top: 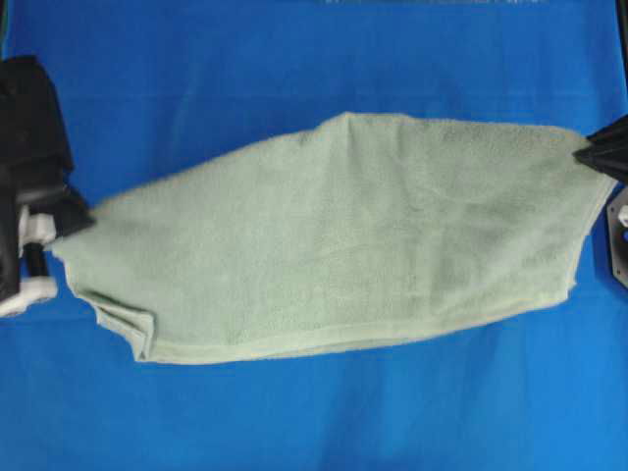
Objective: Fold a bath towel.
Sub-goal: 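Grasp both ends of the folded edge with left and right grippers, then lift the towel and swing it diagonally, laying it down as a long strip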
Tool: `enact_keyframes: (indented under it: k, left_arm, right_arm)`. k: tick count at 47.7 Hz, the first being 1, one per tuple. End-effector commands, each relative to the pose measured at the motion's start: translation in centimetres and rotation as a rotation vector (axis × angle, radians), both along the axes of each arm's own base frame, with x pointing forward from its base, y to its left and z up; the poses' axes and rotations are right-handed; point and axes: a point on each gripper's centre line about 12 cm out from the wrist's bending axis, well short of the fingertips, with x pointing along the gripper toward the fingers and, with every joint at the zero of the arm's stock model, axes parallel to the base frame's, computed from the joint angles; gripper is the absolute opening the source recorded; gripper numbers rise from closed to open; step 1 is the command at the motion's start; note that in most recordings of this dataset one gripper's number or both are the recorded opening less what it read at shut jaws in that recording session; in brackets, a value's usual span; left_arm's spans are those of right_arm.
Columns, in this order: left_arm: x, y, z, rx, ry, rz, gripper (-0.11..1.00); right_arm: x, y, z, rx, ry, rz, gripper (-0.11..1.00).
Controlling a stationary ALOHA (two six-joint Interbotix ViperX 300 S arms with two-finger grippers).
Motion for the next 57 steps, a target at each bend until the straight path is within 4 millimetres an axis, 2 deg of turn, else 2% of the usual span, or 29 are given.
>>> enact_keyframes:
  k: [1, 8, 17, 25, 33, 39, 45, 48, 57]
  left_arm:
    - [0.0, -0.9, 1.6, -0.036, -0.053, -0.001, 0.07]
    - [1.0, -3.4, 2.0, -0.115, -0.119, -0.010, 0.07]
    - [2.9, -7.7, 2.4, -0.178, -0.189, -0.090, 0.07]
    - [5.0, -10.9, 2.8, -0.184, -0.219, -0.156, 0.07]
    - [7.1, -12.5, 3.3, -0.148, -0.242, -0.192, 0.07]
    - [8.1, -13.2, 3.6, -0.131, -0.249, -0.218, 0.07]
    - [9.1, -13.8, 3.9, -0.130, -0.265, -0.229, 0.07]
    - [9.8, -14.2, 4.2, -0.127, -0.282, -0.236, 0.07]
    - [12.2, -15.9, 5.6, -0.107, -0.324, -0.279, 0.07]
  right_arm:
    - [0.7, -0.8, 1.0, -0.064, -0.016, -0.029, 0.12]
    - [2.0, -4.0, 1.8, -0.237, -0.016, -0.153, 0.12]
    - [4.0, -9.5, 3.6, -0.418, -0.038, -0.294, 0.12]
    - [6.0, -13.5, 3.4, -0.478, -0.027, -0.299, 0.12]
    - [7.3, -15.9, 3.2, -0.485, -0.022, -0.312, 0.12]
    - [7.2, -15.9, 3.1, -0.483, -0.019, -0.315, 0.12]
    - [5.5, -14.7, 3.4, -0.463, -0.019, -0.334, 0.12]
    - [4.2, -13.6, 3.7, -0.455, -0.019, -0.343, 0.12]
    - [-0.5, -8.4, 5.8, -0.370, -0.063, -0.315, 0.12]
